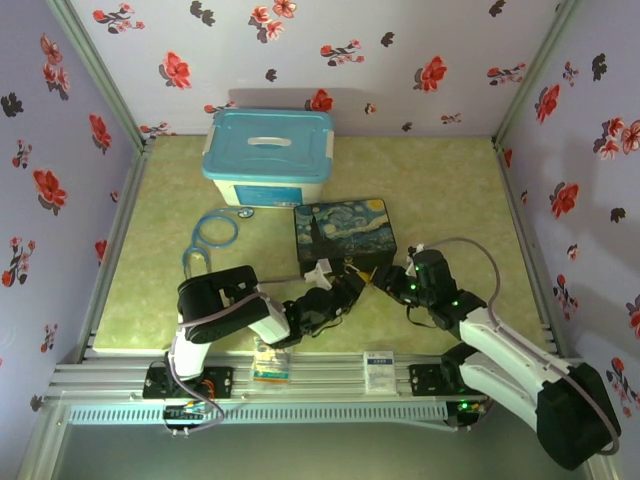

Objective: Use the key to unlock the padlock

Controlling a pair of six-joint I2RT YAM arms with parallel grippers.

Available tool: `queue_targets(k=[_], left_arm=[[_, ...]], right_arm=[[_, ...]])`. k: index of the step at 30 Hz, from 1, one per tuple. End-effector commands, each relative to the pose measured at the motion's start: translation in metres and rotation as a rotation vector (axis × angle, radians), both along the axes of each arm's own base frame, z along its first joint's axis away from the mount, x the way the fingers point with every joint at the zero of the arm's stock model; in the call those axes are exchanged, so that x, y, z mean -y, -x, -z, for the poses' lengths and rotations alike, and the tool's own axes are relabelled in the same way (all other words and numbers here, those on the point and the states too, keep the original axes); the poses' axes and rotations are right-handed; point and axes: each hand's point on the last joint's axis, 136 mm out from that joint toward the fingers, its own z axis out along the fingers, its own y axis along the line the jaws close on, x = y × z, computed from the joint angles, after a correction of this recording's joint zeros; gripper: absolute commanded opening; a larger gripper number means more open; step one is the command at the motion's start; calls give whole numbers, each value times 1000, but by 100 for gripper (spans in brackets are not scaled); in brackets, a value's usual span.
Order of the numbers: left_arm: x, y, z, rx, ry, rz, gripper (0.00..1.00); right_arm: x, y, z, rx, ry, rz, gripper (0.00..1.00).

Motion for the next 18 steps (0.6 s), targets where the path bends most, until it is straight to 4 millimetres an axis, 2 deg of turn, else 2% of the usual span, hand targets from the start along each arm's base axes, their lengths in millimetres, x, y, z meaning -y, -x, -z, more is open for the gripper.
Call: queue_targets(k=[1, 7, 14, 18], left_arm=[[-2, 6, -24, 46, 44, 26, 0], [-21, 4, -14, 45, 1, -5, 0], [-34, 5, 3, 22, -41, -5, 0], [-35, 5, 2, 17, -38, 4, 0]], right_arm=[[4, 12, 21, -23, 127, -108, 43], [-1, 17, 22, 89, 240, -240, 39], [-24, 19, 0, 270, 235, -363, 41], [-31, 20, -7, 359, 319, -407, 39]])
